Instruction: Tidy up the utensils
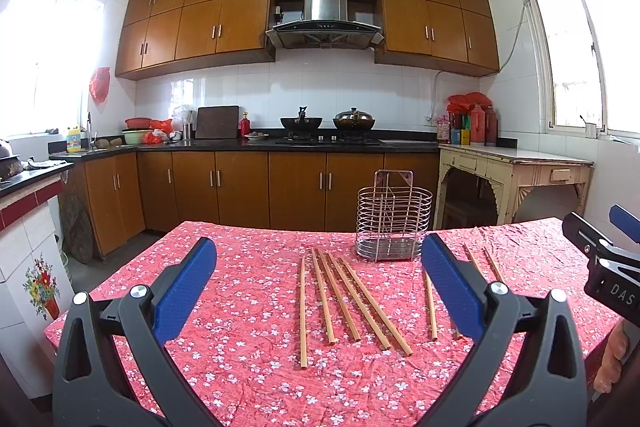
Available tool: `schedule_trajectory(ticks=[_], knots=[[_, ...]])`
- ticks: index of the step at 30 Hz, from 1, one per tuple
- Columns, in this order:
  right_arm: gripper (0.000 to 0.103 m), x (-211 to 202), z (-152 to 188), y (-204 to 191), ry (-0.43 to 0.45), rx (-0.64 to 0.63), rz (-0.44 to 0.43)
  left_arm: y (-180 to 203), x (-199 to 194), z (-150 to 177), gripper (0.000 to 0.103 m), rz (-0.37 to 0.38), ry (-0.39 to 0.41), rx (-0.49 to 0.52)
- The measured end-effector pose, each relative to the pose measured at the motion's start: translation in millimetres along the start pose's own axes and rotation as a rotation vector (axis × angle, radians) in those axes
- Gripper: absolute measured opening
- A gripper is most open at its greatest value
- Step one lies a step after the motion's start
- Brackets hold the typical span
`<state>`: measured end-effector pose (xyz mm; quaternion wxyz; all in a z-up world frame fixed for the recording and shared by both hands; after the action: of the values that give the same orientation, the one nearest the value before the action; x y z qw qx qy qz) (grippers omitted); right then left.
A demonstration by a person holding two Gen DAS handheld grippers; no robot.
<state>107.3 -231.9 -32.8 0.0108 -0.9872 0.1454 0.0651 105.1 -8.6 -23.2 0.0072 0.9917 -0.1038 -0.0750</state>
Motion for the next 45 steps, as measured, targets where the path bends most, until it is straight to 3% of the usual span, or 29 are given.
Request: schedule_trajectory(ticks=[26,36,45], knots=[[0.099,9,13,1,-0.025,0.011,0.007,0,1,4,0.101,0.001,-0.010,-0.011],[0.098,54,52,28,-0.200,0.045,0.089,-20,17,26,0.101,-0.078,-0.115,-0.028],[0.085,96,111,36,-0.408,0.035,0.110,-36,35,53,0.101,-0.085,-0.219,-0.069]])
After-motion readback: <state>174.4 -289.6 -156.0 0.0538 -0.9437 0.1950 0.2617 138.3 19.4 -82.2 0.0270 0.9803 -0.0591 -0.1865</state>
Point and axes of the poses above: each gripper's, at about its wrist camera, not at the fingertips, and x roughly the way its jaws point, y to its right, z to its underside, the point moved 10 cm from there along x, roughly the way its jaws point, and after that the axes turned 11 degrees about z, right-handed, at the moved point
